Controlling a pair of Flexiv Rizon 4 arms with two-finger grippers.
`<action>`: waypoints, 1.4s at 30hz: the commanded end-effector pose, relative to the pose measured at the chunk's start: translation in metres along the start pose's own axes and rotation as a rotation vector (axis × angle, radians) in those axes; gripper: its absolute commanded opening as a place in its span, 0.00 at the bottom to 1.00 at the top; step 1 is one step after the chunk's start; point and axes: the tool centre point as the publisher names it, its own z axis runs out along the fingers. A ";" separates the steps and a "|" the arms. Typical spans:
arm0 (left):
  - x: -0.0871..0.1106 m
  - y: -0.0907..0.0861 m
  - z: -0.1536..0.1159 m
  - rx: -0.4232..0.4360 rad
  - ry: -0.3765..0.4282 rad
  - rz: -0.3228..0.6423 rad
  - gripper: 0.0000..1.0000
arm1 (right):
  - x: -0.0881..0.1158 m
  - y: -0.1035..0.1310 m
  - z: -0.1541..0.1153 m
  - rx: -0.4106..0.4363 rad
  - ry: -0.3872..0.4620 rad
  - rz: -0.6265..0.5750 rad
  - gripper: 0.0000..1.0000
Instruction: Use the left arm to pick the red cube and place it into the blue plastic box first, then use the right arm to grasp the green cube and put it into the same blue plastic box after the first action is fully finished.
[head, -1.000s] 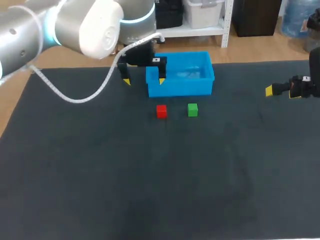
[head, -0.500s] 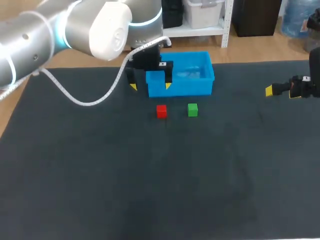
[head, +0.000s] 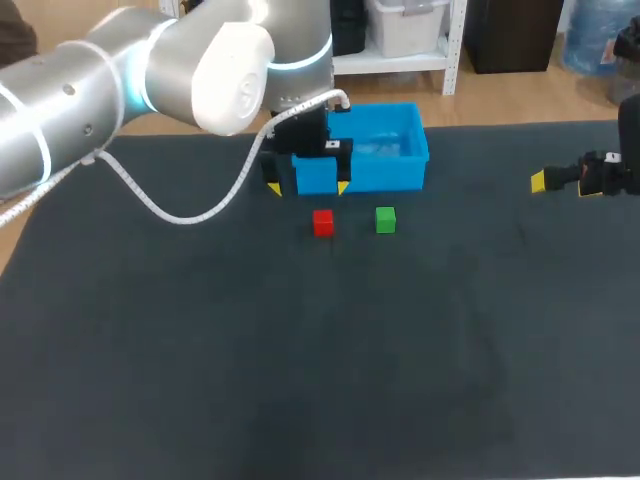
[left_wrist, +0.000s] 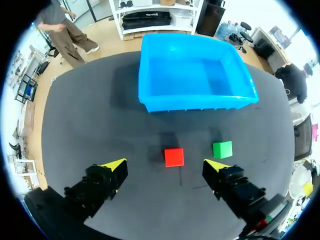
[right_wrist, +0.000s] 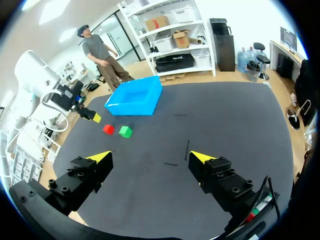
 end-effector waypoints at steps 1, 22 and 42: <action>-0.009 -0.006 0.009 -0.014 0.026 -0.004 1.00 | 0.000 0.000 -0.001 0.000 0.000 0.000 1.00; -0.005 -0.012 0.037 -0.032 0.062 -0.038 1.00 | 0.000 0.000 -0.001 0.000 0.000 0.000 1.00; 0.011 -0.008 0.057 -0.047 0.107 -0.065 1.00 | 0.000 0.000 -0.001 0.000 0.000 0.000 1.00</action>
